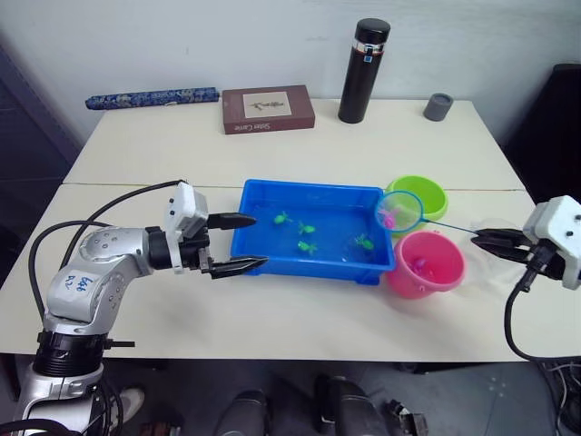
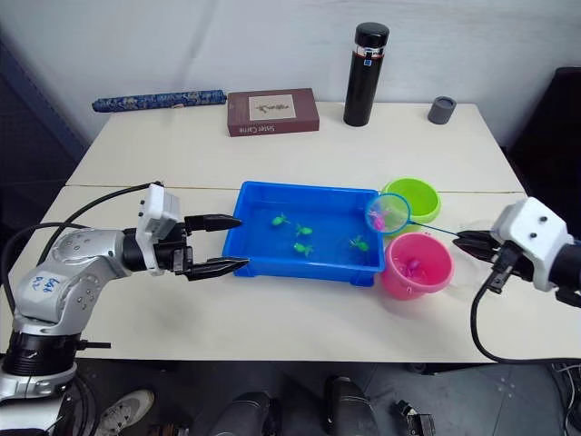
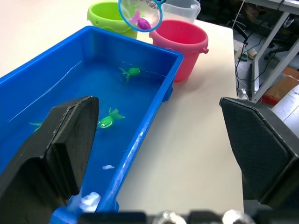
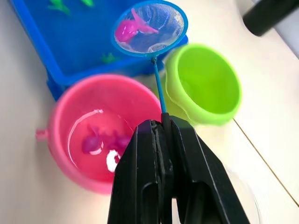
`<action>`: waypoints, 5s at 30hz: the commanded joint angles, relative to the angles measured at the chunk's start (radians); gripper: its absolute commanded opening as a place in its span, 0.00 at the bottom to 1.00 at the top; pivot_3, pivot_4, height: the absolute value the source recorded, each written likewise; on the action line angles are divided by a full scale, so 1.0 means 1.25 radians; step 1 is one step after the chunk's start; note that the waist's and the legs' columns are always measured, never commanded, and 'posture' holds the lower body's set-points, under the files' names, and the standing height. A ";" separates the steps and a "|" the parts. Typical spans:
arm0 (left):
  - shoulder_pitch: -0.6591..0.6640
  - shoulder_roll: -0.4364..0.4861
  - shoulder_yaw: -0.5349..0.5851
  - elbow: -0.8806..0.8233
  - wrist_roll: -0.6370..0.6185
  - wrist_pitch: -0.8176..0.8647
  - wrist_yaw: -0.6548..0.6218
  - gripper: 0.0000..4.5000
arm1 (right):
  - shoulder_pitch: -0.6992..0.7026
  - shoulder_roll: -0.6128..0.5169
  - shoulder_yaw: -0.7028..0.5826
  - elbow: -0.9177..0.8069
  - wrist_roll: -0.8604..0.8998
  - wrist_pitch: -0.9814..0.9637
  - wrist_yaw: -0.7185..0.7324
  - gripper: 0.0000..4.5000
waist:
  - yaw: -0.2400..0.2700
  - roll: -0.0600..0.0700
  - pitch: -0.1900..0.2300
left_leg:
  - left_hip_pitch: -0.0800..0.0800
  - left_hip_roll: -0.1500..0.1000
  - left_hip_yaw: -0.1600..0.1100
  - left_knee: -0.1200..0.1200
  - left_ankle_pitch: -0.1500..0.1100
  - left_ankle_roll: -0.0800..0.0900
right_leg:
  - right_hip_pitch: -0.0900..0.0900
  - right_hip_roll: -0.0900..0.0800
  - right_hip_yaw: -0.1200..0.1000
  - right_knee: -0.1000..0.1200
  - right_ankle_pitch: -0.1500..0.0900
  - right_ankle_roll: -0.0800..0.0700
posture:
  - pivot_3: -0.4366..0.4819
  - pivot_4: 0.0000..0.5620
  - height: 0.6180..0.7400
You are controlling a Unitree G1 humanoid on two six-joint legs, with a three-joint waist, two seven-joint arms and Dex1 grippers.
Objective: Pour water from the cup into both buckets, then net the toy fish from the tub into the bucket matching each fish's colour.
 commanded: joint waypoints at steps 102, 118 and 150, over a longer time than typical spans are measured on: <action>-0.100 0.004 -0.028 0.157 0.041 -0.098 -0.067 0.99 | 0.361 0.110 -0.175 0.247 -1.186 -0.923 -1.420 0.00 | -0.021 0.000 0.000 | 0.012 0.000 0.012 -0.003 0.000 -0.001 | 0.003 0.003 0.015 0.005 -0.001 -0.001 | 0.48 0.27 0.99; -0.099 0.005 -0.027 0.162 0.042 -0.104 -0.074 0.99 | 0.400 0.040 -0.083 0.215 -1.145 -0.836 -1.501 0.00 | -0.023 0.000 0.000 | 0.013 0.000 0.014 -0.003 0.001 -0.001 | 0.003 0.004 0.016 0.005 -0.001 -0.001 | 0.48 0.27 0.99; 0.016 0.071 0.087 0.116 0.011 -0.052 -0.034 0.99 | -0.427 0.011 0.434 0.026 0.003 0.062 -0.155 0.00 | -0.027 -0.001 0.001 | 0.010 0.001 0.012 -0.002 0.000 0.002 | 0.002 0.002 0.013 0.004 0.000 0.000 | 0.48 0.27 0.99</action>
